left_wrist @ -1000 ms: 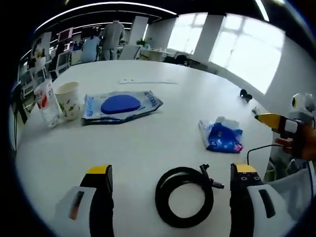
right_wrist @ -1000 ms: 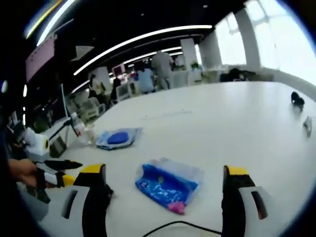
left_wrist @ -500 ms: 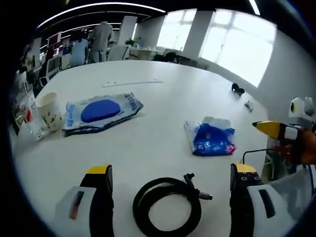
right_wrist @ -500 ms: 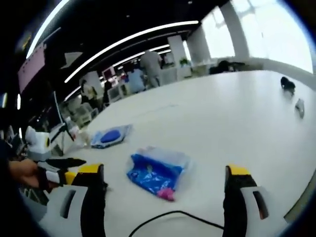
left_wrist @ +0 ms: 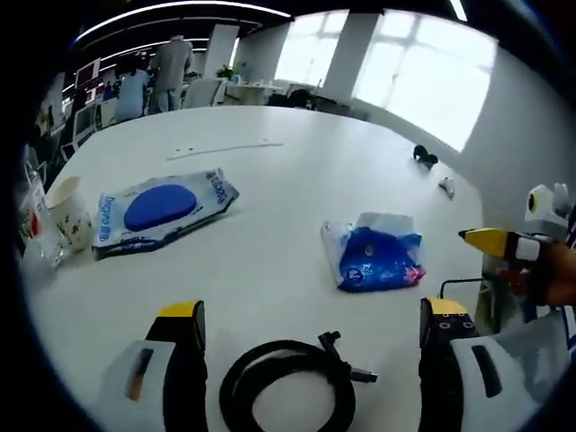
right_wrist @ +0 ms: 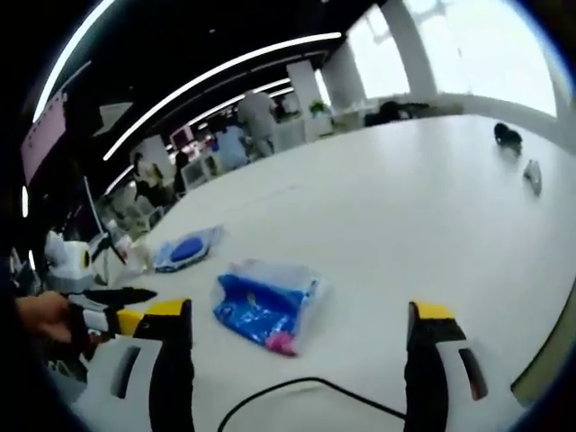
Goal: Arrange the tabletop items into an orderly group along one side of the table until the central work area is clear of visible clutter.
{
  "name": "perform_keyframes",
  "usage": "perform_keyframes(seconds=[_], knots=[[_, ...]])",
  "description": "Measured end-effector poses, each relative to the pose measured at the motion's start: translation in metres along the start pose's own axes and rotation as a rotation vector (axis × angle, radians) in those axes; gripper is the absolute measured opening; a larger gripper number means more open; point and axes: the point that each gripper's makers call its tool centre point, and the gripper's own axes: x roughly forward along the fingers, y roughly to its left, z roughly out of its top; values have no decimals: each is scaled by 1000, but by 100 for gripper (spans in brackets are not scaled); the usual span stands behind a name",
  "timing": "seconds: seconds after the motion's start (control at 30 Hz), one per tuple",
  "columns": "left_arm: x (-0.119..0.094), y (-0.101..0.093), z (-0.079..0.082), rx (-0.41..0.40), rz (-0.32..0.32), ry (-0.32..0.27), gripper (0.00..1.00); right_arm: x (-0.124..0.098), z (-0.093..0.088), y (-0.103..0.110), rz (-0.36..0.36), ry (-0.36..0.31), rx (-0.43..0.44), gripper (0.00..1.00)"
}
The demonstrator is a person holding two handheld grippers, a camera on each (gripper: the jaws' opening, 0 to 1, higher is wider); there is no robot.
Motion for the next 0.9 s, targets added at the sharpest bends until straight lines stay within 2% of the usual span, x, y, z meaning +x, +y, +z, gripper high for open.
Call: perform_keyframes(seconds=[0.27, 0.67, 0.9], knots=[[10, -7, 3, 9, -10, 16, 99, 1, -9, -9, -9, 40, -12, 95], [30, -20, 7, 36, -32, 45, 97, 4, -11, -23, -27, 34, 40, 90], [40, -25, 13, 61, -38, 56, 96, 10, -14, -22, -16, 38, 60, 85]])
